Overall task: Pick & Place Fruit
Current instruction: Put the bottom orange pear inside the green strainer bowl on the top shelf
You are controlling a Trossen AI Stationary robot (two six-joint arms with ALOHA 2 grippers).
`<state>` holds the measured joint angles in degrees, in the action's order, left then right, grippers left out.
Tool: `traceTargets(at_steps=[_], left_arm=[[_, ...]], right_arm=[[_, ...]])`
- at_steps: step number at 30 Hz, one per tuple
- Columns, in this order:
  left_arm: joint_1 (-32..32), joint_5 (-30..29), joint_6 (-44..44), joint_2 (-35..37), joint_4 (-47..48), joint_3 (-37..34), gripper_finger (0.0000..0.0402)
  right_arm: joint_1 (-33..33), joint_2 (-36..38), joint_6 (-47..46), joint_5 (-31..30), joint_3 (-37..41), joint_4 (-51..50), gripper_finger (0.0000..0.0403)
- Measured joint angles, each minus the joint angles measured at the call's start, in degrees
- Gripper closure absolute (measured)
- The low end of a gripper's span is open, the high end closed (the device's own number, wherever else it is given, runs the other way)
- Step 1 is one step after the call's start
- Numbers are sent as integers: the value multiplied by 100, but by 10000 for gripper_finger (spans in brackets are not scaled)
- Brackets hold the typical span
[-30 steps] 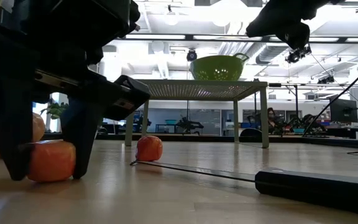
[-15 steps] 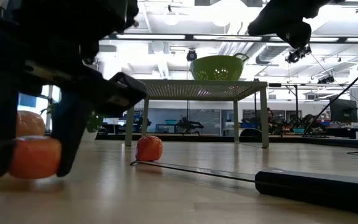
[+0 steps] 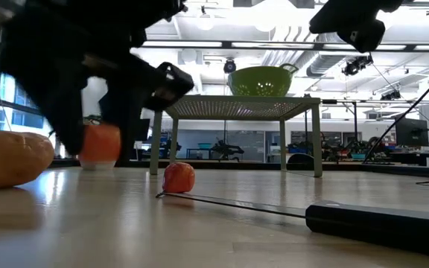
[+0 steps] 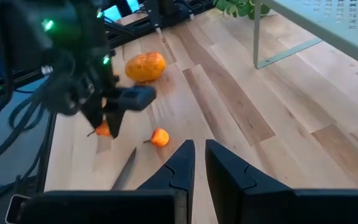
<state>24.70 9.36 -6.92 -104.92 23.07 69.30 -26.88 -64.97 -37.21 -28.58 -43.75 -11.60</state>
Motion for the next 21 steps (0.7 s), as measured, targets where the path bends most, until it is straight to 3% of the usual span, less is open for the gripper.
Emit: traceTargets(at_steps=[12,21], left_arm=[[-560,-462,-548,1049,100,7,270],[-1133,-776,-986,1259,-348,4,270]], right_arm=[[-89,0,146,12,0,-62,371],[-141,-6,-44,47,0,-212,371]])
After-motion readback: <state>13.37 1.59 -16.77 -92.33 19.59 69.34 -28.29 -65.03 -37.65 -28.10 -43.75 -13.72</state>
